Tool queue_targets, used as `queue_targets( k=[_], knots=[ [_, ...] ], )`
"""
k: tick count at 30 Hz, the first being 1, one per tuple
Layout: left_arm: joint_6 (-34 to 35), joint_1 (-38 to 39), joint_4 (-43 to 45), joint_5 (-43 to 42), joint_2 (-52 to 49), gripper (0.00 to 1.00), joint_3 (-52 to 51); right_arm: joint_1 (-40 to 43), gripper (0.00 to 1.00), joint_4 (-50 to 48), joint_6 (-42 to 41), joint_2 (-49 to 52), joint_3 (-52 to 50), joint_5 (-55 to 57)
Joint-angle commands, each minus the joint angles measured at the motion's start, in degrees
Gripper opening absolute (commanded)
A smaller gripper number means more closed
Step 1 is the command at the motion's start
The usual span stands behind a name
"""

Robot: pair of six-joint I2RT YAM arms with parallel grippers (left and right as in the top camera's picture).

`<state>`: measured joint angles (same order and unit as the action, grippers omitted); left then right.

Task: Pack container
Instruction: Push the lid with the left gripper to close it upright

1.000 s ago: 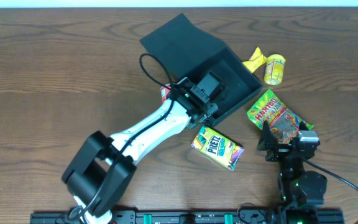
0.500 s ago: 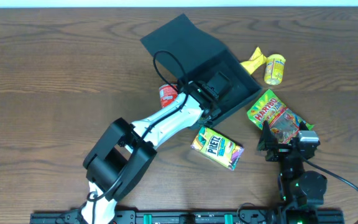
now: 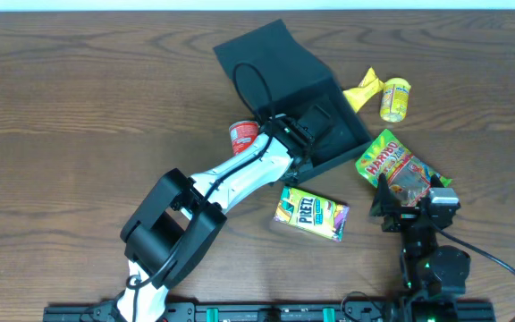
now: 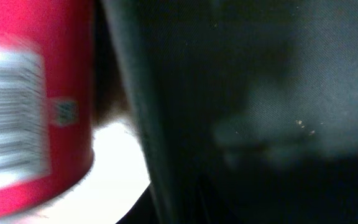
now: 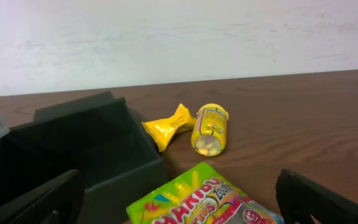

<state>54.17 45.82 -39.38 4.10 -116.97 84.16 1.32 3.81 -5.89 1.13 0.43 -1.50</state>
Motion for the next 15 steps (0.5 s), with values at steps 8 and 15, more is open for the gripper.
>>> queue_targets(
  k=[8,15],
  knots=[
    [-20.8,-1.1,-4.4,11.2,-0.7,0.09,0.8,-0.2,0.99,0.3,-0.7,0.0,-0.1,-0.2],
    [-24.0,-3.1,-6.4,14.1,-0.7,0.09,0.8,-0.2,0.99,0.3,-0.7,0.0,-0.1,-0.2]
  ],
)
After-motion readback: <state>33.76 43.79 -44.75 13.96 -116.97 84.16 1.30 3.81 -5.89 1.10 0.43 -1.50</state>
